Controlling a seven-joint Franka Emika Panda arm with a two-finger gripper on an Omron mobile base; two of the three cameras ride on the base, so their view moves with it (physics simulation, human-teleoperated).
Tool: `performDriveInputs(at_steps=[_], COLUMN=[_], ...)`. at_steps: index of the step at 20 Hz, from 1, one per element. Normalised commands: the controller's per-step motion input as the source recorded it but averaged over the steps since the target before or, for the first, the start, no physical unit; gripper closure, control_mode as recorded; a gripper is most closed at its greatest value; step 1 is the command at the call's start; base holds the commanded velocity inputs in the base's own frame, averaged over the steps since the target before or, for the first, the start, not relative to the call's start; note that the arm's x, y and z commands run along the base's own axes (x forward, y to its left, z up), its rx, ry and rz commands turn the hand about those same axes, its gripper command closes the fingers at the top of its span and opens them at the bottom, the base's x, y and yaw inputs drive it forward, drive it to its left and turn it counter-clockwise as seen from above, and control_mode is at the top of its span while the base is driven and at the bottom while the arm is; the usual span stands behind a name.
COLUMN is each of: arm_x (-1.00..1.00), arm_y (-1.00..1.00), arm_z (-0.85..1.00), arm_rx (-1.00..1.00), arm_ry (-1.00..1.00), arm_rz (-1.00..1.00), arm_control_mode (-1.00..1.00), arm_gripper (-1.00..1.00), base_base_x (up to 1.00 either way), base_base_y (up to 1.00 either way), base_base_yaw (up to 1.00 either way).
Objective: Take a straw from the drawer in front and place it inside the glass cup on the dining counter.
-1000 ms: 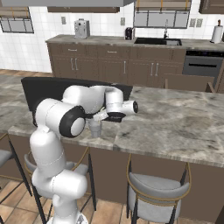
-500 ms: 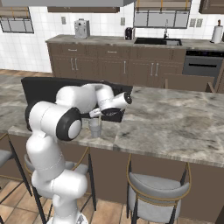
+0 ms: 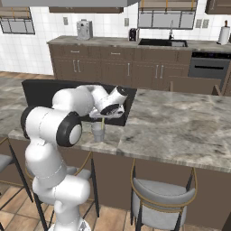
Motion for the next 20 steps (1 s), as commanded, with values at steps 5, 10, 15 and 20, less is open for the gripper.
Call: performDriveInputs(at_steps=[5,10,15,20], arm_x=[-0.25,-0.82,-1.0,-1.0], arm_y=[0.0,0.0,0.0,0.0], arm_z=[0.12,0.19,0.32,0.39], arm_rx=[-0.17,-0.14,-0.13,-0.15], arm_ry=[0.16,0.08,0.0,-0.05], arm_rz=[-0.2,-0.18,-0.16,-0.16], arm_control_mode=[-1.0,-1.0,-1.0,-1.0], arm_gripper=[-1.0,-1.0,-1.0,-1.0], base_base_x=[0.0,0.0,0.0,0.0], base_base_y=[0.0,0.0,0.0,0.0], base_base_yaw=[0.0,0.0,0.0,0.0])
